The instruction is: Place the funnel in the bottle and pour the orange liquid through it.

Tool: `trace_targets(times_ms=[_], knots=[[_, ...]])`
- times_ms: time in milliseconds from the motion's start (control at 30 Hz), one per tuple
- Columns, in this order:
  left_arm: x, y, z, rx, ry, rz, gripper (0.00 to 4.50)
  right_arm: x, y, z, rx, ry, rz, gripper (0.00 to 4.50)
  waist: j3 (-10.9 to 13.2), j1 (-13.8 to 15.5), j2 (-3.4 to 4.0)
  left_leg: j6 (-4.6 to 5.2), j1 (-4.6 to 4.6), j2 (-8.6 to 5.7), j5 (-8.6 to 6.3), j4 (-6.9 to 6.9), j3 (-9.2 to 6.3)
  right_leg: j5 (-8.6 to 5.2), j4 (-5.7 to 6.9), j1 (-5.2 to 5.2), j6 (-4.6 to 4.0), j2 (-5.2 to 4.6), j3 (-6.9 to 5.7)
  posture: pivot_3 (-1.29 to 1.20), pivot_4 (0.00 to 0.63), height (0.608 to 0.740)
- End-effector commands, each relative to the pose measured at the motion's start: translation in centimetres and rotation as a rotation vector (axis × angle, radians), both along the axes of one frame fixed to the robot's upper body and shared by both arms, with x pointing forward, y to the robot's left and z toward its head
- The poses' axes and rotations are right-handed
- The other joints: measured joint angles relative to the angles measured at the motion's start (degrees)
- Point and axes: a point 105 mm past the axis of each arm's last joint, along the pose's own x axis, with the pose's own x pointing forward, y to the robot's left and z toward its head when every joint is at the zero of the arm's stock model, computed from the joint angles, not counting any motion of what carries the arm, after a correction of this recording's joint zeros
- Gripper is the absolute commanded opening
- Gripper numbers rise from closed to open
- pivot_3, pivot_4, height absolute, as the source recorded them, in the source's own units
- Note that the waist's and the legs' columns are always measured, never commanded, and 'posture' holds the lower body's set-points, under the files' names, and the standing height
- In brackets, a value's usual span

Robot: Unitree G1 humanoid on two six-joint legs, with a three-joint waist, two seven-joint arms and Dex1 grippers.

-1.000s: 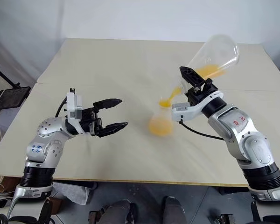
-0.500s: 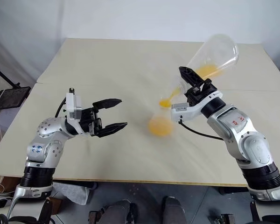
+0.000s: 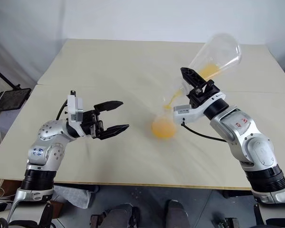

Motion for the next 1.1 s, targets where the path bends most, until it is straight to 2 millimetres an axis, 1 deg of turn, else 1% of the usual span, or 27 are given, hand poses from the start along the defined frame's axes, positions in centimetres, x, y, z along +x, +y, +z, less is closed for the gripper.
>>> trace_targets(times_ms=[33, 533, 1100], knots=[[-0.25, 0.34, 0.7, -0.008, -0.04, 0.01, 4.5, -0.62, 0.4, 1.69, -0.011, -0.084, 0.023, 2.46, 0.0, 0.0, 0.0, 0.0, 0.0, 0.0, 0.0, 0.0, 0.0, 0.0, 0.0, 0.0, 0.0, 0.0, 0.0, 0.0, 0.15, 0.74], [-0.27, 0.08, 0.86, -0.014, -0.045, 0.01, 4.5, -0.43, 0.08, 1.03, -0.049, -0.079, 0.015, 2.46, 0.0, 0.0, 0.0, 0.0, 0.0, 0.0, 0.0, 0.0, 0.0, 0.0, 0.0, 0.0, 0.0, 0.0, 0.0, 0.0, 0.15, 0.74], [-0.24, -0.18, 0.92, -0.019, -0.045, 0.003, 4.5, -0.39, -0.38, 1.15, -0.044, -0.086, -0.008, 2.46, 0.0, 0.0, 0.0, 0.0, 0.0, 0.0, 0.0, 0.0, 0.0, 0.0, 0.0, 0.0, 0.0, 0.0, 0.0, 0.0, 0.15, 0.74]])
